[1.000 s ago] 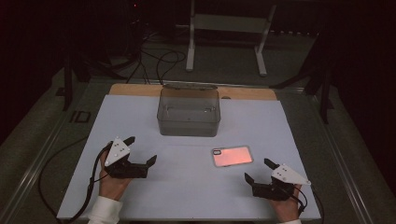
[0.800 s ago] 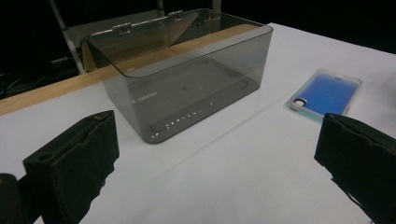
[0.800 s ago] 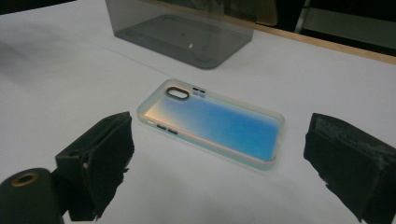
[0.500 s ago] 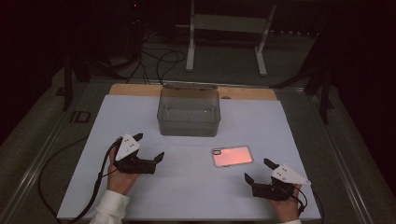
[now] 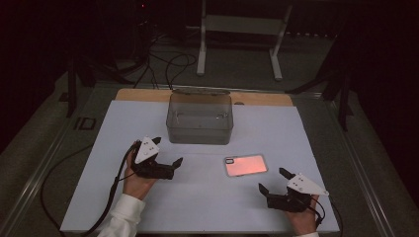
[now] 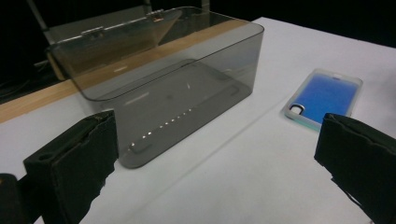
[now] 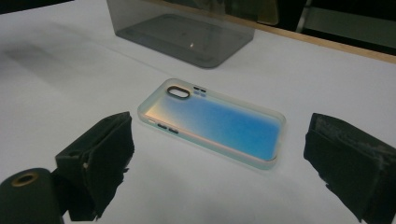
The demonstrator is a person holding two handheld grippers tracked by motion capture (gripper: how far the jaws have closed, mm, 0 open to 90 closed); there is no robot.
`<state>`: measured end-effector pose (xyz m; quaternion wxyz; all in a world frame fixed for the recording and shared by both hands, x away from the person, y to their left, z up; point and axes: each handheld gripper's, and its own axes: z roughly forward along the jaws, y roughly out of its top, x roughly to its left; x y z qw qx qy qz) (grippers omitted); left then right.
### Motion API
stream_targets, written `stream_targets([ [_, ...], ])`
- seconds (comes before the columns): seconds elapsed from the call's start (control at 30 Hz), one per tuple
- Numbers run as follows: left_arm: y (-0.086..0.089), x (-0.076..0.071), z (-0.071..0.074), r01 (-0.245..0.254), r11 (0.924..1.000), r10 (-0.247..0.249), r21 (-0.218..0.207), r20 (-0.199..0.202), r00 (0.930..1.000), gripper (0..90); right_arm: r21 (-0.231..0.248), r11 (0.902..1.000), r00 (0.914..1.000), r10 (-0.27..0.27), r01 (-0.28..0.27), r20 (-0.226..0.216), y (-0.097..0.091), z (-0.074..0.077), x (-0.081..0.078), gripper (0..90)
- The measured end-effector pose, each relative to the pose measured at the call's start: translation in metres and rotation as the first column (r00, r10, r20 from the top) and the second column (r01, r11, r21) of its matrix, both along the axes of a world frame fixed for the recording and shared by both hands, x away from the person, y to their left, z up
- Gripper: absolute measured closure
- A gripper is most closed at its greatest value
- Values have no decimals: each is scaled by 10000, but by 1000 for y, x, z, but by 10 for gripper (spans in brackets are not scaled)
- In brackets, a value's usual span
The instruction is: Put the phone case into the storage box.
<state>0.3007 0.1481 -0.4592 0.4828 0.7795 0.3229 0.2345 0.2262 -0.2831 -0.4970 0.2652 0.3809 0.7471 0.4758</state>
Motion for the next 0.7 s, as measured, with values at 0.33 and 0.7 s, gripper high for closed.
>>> stream_targets([
  [0.33, -12, 12, 1, 324, 9991, -319, 257, -185, 9993, 5, -1, 10000, 10000, 6, -6, -21, 0, 0, 0, 82],
  [0.7, -27, 24, 3, 642, 9961, -625, 599, -298, 9976, 6, -14, 10000, 10000, 34, -34, -69, 0, 0, 0, 82],
])
